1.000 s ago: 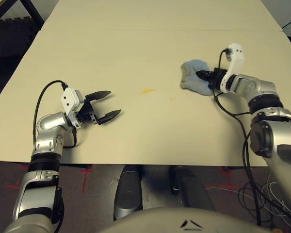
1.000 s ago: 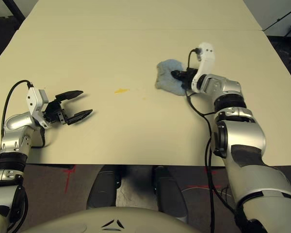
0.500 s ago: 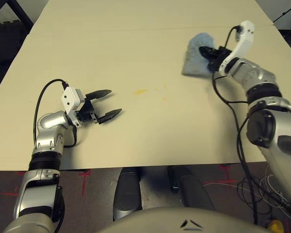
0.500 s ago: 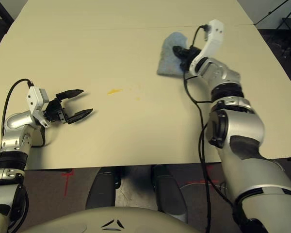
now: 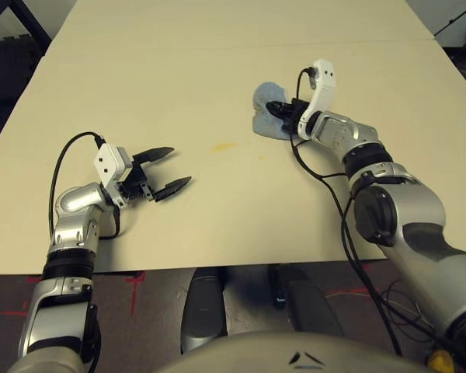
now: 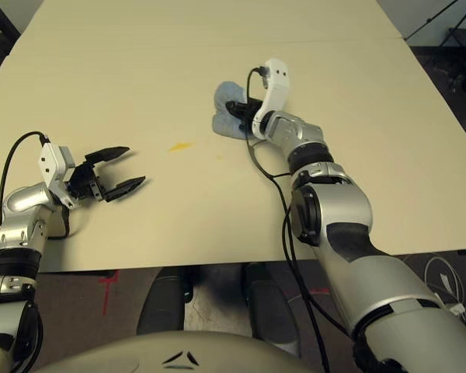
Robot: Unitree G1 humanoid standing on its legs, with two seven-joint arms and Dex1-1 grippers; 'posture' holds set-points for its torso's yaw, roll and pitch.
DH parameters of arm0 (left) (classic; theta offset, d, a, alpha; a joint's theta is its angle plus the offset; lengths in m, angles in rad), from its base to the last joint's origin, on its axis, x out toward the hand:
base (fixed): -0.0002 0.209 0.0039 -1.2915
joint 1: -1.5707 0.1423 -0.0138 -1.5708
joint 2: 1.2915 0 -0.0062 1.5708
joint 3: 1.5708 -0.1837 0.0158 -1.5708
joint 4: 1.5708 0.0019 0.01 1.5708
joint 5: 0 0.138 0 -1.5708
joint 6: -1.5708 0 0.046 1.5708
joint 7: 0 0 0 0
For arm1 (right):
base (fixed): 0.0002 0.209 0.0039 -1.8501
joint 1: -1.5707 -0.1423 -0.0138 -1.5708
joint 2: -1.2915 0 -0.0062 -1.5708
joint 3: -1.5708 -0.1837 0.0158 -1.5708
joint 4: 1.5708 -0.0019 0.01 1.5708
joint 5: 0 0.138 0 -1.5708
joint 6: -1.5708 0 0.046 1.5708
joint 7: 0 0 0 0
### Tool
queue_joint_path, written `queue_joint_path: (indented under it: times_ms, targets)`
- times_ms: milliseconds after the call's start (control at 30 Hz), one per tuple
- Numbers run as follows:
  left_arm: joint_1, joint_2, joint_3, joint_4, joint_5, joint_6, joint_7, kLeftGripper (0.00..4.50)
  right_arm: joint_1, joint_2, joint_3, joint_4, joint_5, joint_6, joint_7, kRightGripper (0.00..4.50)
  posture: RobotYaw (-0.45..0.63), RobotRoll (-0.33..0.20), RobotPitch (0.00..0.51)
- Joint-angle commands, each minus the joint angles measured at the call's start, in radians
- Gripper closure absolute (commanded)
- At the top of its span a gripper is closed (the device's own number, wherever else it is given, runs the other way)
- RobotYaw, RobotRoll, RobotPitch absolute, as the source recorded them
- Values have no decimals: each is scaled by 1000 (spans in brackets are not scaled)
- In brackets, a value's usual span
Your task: Wipe the water off the table with a rag.
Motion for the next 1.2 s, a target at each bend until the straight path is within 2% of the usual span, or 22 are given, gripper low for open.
queue_joint_path:
  times_ms: [33, 333, 567, 800, 1200]
  targets:
    - [18, 8, 2, -19, 4, 12, 7, 0, 31, 96, 60, 17, -19, 70, 38, 4377, 321, 0, 219]
    - [28, 10, 3, -29, 4, 17, 15, 0, 68, 201, 140, -72, -24, 176, 122, 4377, 332, 0, 223]
    - [30, 9, 3, -30, 5, 18, 16, 0, 135, 198, 195, -222, -4, 302, 181, 4378, 332, 0, 223]
    - [19, 2, -3, -15, 10, 13, 14, 0, 132, 68, 136, -227, 0, 260, 100, 4378, 313, 0, 226]
    - [-23, -9, -16, 30, 16, -5, 1, 0, 147, -223, 97, -313, 36, 312, 113, 4378, 279, 0, 223]
